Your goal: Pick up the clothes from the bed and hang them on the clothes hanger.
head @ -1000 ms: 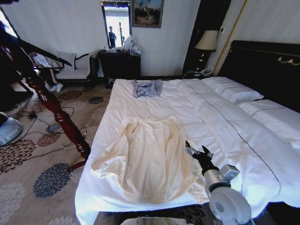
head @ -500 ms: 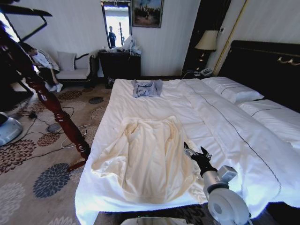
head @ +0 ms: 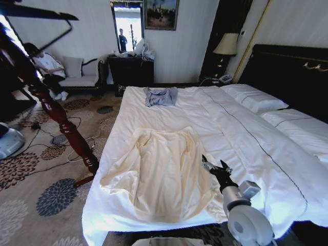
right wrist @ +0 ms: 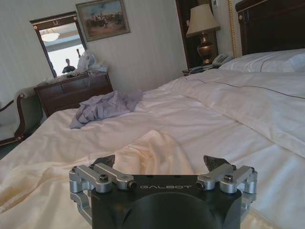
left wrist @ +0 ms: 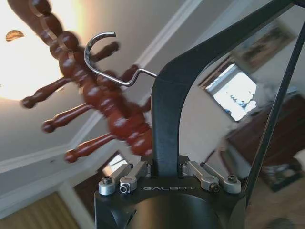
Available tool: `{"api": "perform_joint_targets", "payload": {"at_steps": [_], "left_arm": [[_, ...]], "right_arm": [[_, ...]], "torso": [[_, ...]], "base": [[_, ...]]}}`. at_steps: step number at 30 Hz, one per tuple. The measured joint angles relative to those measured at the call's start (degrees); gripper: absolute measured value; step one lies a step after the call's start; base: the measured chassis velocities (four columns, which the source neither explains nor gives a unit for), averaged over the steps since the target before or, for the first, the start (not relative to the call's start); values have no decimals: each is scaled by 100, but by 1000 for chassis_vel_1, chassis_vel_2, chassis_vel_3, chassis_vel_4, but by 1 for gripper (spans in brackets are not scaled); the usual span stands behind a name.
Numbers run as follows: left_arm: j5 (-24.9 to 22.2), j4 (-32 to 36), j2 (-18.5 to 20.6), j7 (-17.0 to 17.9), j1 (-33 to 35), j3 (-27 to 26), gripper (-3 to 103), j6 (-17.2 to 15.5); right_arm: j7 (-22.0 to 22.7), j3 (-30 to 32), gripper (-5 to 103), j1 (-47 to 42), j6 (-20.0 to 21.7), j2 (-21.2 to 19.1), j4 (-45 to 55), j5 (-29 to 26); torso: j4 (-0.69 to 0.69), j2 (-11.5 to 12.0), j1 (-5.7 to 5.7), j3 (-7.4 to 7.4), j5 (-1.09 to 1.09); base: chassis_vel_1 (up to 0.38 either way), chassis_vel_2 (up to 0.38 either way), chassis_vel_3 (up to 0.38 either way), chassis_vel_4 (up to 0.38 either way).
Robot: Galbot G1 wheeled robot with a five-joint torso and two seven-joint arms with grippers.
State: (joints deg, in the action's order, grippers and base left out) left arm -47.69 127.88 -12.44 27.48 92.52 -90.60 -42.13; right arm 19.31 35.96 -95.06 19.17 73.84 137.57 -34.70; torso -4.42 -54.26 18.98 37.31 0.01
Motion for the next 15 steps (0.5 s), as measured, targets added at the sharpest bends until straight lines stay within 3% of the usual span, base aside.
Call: {"api": "perform_joint_targets", "payload": {"at_steps": [7,10,15], "left_arm": [[174,240,-62,-504,97,145,23,273],[542,246,-66,-863,223,346,23,540],[810,192,1,-1150,320,706,23,717]], "right_arm": [[31,127,100,2,0,-56,-28,-80],[67,248,100,-1,-1,-122,-54,-152],[129,441,100,22,-3,-226,-79,-311]], "torso": [[0,0,0,0,0],[-1,0,0,0,0],[1,0,0,0,-1]], "base": [[0,0,0,0],[0,0,0,0],[0,0,0,0]]}}
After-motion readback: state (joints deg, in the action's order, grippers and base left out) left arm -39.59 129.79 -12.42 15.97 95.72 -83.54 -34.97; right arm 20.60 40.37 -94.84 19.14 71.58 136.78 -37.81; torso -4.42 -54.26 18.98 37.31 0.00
